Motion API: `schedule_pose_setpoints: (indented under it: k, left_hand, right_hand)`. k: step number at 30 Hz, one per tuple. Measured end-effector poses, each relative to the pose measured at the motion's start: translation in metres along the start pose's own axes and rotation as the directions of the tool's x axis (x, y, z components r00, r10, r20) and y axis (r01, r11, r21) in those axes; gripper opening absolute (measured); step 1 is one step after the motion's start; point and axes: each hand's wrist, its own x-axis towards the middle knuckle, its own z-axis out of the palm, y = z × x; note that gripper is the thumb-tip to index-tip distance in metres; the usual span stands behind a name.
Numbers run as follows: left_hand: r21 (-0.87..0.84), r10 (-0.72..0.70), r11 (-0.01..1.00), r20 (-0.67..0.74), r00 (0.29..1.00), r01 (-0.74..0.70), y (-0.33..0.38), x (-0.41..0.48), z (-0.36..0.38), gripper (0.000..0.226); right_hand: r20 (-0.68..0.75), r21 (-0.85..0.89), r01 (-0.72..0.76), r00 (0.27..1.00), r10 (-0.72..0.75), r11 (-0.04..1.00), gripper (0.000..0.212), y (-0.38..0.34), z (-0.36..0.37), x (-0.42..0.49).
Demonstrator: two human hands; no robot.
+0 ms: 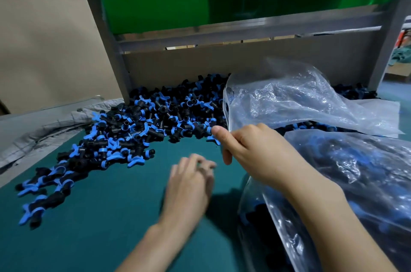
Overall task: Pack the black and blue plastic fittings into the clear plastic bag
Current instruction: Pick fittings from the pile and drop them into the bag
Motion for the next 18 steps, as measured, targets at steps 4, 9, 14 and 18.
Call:
schedule_pose_setpoints:
  k: [4,9,14,18]
  left_hand:
    - [0.307,-0.465,0.85,0.053,0.884,0.429,-0.072,0.002,-0.006,0.044]
    - [0.367,-0.591,0.768,0.092,0.801,0.525,-0.112,0.023,-0.003,0.051]
    - [0.289,-0.601,0.774,0.05,0.798,0.564,-0.109,0.023,0.001,0.032]
    - [0.176,-0.395,0.892,-0.15,0.906,0.417,-0.089,0.01,-0.01,0.027]
  right_hand:
    - [0.027,-0.041,-0.061,0.998,0.062,0.997,0.063,0.015,0.001,0.002]
    - [0.107,-0.091,-0.073,0.991,0.082,0.993,0.051,0.024,0.008,0.004]
    - [0.146,-0.079,-0.084,0.985,0.094,0.993,0.044,0.03,0.011,0.004]
    - [0.25,-0.047,-0.086,0.964,0.095,0.995,0.037,0.032,0.014,0.004]
